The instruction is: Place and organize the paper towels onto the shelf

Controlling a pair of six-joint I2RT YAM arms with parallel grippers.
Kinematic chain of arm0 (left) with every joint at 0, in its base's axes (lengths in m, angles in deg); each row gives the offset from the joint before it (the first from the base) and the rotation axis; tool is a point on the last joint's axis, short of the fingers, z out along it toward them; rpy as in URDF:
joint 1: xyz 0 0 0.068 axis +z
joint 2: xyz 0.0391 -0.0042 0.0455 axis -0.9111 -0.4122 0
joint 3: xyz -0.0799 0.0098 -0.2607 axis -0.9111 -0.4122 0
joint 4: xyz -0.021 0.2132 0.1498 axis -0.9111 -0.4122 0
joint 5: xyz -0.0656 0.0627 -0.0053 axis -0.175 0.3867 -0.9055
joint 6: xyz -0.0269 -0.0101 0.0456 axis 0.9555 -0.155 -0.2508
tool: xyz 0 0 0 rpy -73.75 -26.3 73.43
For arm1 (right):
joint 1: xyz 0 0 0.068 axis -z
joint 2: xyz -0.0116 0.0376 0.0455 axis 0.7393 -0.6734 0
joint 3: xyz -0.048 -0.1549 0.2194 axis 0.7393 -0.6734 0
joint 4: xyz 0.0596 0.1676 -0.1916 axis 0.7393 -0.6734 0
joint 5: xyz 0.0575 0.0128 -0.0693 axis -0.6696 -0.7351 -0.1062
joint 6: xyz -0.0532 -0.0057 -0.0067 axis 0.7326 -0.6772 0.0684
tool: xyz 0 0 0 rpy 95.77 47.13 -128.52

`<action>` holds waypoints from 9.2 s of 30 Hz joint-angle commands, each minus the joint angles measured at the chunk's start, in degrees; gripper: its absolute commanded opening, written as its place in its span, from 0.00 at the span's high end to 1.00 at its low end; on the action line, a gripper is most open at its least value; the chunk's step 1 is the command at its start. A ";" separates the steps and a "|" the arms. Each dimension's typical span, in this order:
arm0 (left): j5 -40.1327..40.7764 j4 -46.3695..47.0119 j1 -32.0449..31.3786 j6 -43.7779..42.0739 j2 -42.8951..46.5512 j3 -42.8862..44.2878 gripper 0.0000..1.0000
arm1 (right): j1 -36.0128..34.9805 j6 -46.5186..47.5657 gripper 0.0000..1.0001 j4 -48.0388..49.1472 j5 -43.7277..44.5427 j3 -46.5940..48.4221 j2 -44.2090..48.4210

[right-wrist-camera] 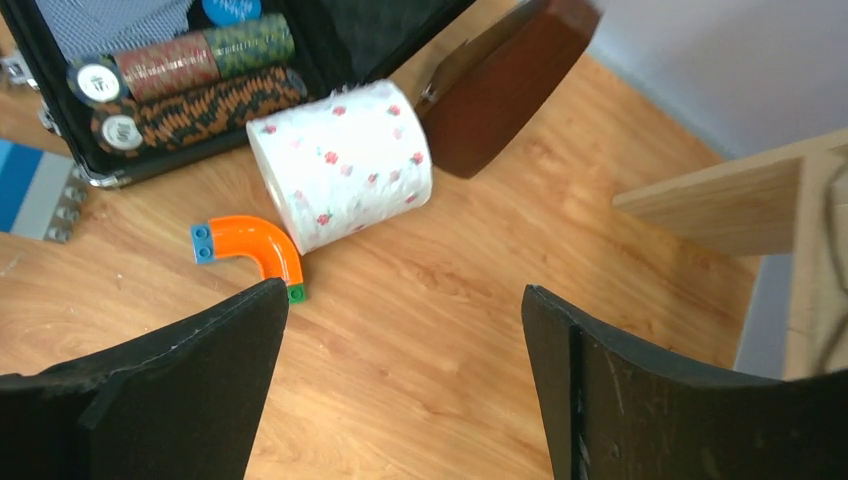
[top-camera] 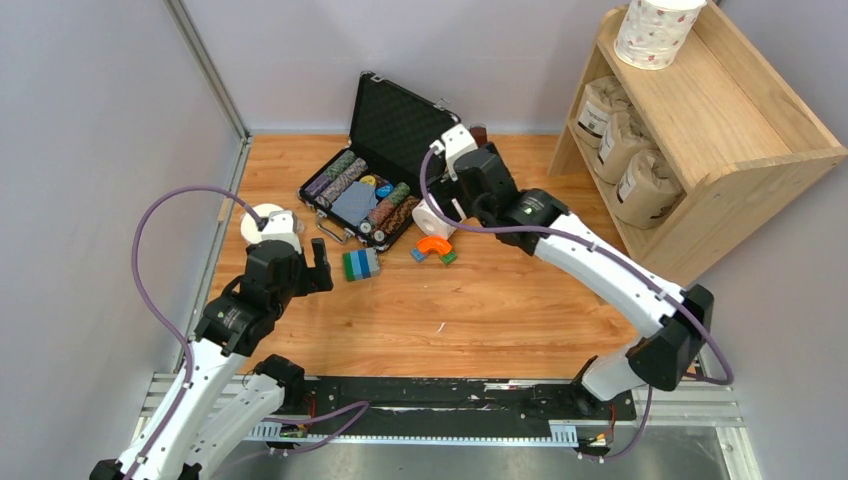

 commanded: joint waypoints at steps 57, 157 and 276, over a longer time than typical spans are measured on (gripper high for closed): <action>3.23 -3.78 0.29 5.77 21.85 -0.06 0.00 | -4.14 1.76 0.81 14.01 22.82 10.47 -36.61; 1.06 -2.38 9.15 4.66 26.66 -0.94 0.00 | -3.70 -11.71 0.41 -15.83 -16.83 -13.75 -5.30; -2.37 -0.10 9.68 2.47 27.77 -2.08 0.00 | 40.79 12.06 0.01 11.71 -4.62 41.72 0.10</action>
